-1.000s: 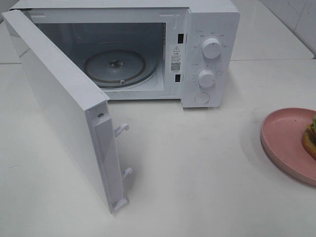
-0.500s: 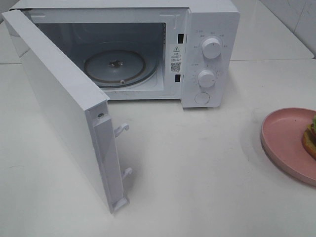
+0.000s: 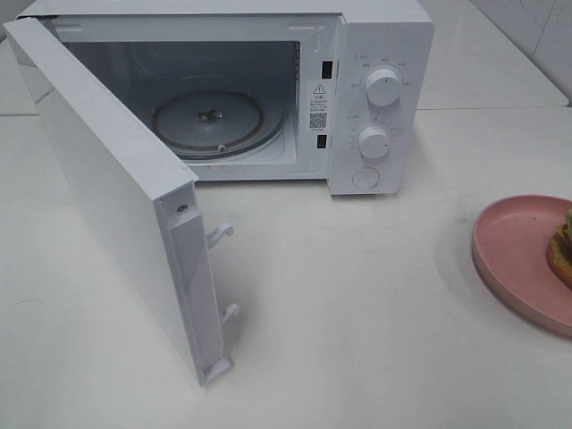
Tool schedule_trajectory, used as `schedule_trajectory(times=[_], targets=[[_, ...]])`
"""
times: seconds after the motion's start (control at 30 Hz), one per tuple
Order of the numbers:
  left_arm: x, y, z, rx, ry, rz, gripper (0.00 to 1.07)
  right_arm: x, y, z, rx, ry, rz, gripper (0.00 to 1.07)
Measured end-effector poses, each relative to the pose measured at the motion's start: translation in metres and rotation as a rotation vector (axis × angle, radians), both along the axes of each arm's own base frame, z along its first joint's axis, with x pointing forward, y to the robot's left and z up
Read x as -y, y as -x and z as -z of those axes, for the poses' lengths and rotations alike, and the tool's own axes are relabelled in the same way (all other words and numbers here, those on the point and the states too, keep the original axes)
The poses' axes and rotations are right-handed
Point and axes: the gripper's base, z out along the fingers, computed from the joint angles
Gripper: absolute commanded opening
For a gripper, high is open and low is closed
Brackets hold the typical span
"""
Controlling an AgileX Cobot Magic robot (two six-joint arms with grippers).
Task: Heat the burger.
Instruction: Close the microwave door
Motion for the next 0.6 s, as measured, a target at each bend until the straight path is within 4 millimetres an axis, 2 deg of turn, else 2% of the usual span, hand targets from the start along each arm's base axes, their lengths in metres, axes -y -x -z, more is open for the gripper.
schedule_trajectory(times=[0.4, 0.57, 0.6], targets=[[0.0, 0.0, -0.001, 0.003, 0.004, 0.003, 0.99, 0.0, 0.0, 0.0, 0.0, -0.001, -0.001, 0.76], [0.001, -0.006, -0.008, 0.02, 0.009, 0.004, 0.91, 0.0, 0.0, 0.0, 0.0, -0.002, -0.001, 0.76], [0.0, -0.013, -0.012, 0.031, 0.011, 0.002, 0.85, 0.0, 0.0, 0.0, 0.0, -0.002, -0.001, 0.76]])
